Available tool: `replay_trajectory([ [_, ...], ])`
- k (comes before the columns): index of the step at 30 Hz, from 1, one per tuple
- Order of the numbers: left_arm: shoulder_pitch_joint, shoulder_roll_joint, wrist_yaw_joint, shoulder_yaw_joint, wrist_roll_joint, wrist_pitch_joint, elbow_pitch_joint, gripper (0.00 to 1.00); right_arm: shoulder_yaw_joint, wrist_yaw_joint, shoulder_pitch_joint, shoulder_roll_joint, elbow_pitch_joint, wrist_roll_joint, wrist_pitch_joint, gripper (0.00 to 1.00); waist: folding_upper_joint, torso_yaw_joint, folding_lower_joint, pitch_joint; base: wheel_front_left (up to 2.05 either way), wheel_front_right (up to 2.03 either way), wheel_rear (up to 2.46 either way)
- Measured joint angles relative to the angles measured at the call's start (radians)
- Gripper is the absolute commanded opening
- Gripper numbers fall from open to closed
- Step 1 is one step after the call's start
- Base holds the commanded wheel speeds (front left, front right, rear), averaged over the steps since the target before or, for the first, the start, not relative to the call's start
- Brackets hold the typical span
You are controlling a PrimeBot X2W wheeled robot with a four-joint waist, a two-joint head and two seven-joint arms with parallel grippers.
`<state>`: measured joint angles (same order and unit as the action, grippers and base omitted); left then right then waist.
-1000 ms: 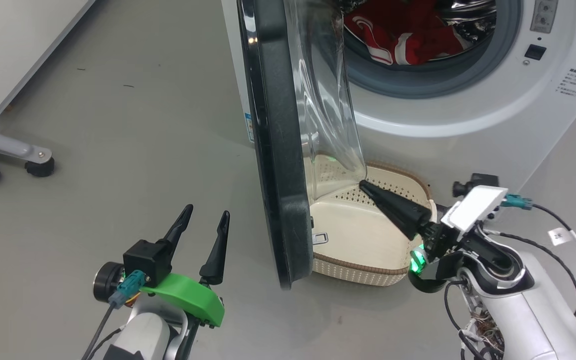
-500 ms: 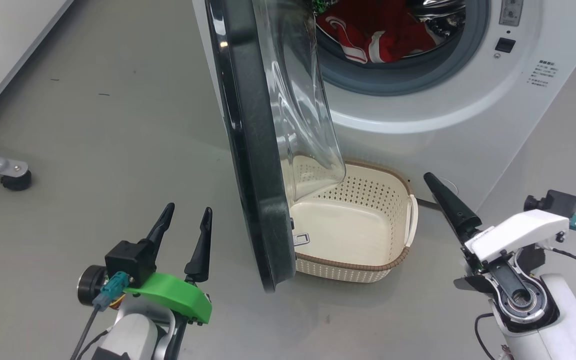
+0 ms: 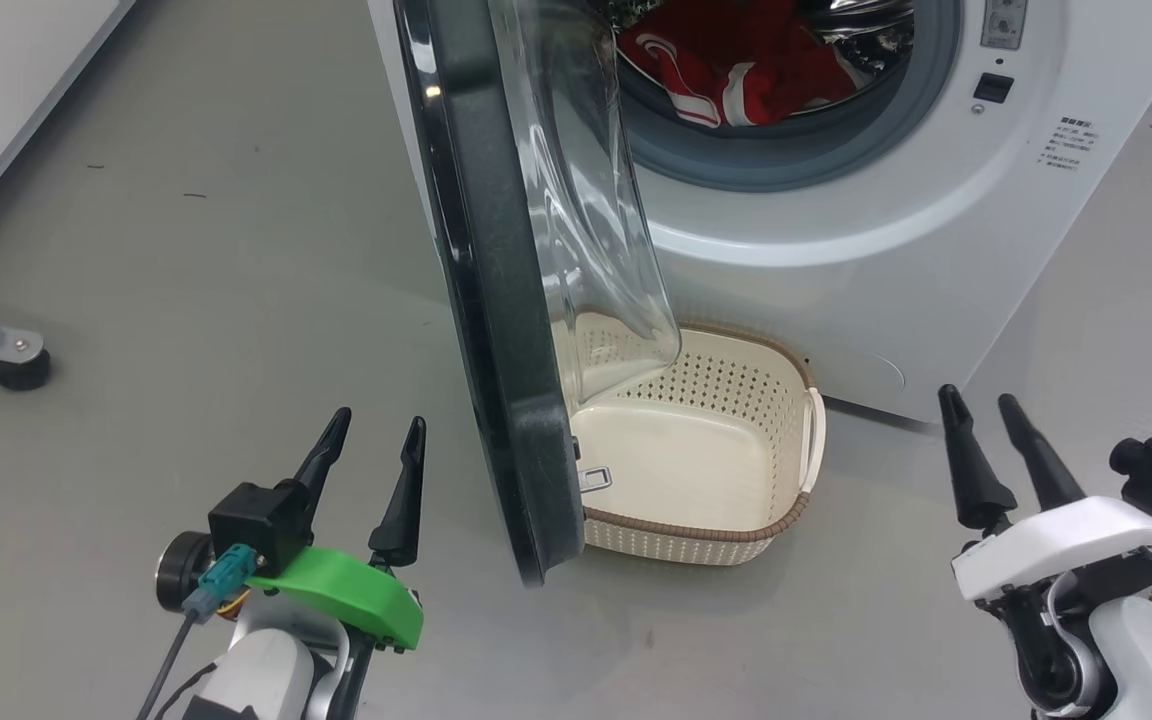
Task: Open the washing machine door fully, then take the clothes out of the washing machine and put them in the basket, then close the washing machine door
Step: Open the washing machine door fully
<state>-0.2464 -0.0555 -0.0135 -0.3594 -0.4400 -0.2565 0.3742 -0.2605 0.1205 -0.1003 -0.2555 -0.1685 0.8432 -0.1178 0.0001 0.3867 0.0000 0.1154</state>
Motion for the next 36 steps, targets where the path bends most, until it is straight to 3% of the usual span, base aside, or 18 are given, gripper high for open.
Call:
replay_trajectory([
  [6,0.0,0.0,0.001,0.0,0.0,0.0,0.0,1.0,-0.004,-0.072,-0.002,-0.037,-0.01,-0.205,-0.154,1.0,0.0,-0.005,0.0,-0.001,0.0,0.0,0.0],
  [15,0.001,0.0,0.001,-0.001,0.0,0.0,0.0,1.0,-0.04,-0.151,-0.002,-0.009,-0.029,-0.322,-0.143,1.0,0.0,-0.007,0.0,-0.003,0.0,0.0,0.0],
  [22,0.003,0.0,0.001,-0.001,-0.002,0.0,0.0,1.0,-0.046,-0.174,0.006,0.034,-0.055,-0.345,-0.143,1.0,0.0,-0.004,0.0,-0.005,0.0,0.0,0.0],
  [36,0.019,0.0,0.009,-0.004,-0.007,0.009,0.001,1.0,-0.019,-0.184,0.008,0.063,-0.047,-0.416,-0.143,1.0,0.0,-0.003,0.0,0.001,0.0,0.0,0.0],
])
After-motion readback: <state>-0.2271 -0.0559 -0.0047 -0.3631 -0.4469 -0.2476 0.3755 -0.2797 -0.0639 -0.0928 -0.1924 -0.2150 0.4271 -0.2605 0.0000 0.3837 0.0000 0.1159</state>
